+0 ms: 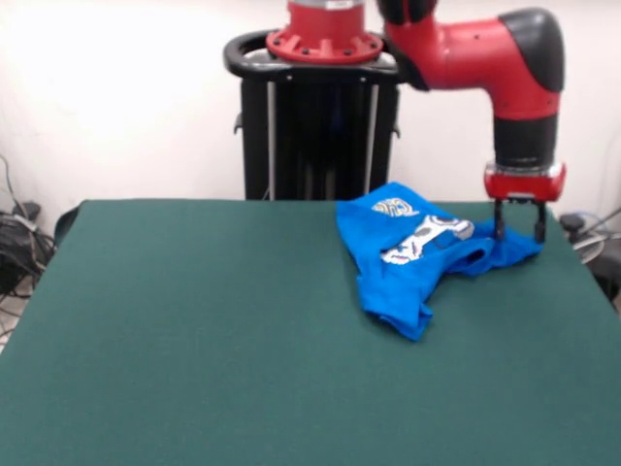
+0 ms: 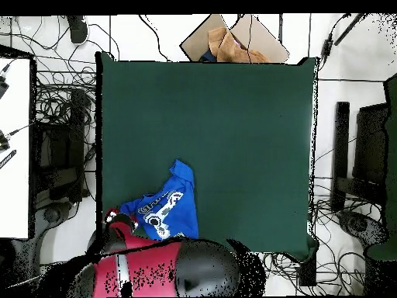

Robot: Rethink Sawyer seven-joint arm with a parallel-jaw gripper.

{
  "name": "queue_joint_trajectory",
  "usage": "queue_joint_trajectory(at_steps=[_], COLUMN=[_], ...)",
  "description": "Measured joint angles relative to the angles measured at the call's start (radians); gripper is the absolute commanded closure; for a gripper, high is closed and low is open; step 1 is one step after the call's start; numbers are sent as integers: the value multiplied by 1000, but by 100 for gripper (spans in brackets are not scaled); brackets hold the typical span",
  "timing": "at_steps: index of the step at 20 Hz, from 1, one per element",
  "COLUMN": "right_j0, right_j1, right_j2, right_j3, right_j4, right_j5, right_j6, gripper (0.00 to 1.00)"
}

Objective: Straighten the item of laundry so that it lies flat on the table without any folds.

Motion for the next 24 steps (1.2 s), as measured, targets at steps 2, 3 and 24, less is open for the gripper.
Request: queue_joint_trajectory(at_steps=[2,3,24], right_j0=[29,53,469], right_j1=[-67,-109,-197], right_j2=[-13,-30,-488], right_j3=[12,17,-18], right_j4=[64,103,357], right_j5=[74,127,325], right_j6=[0,0,0], gripper=[0,0,0])
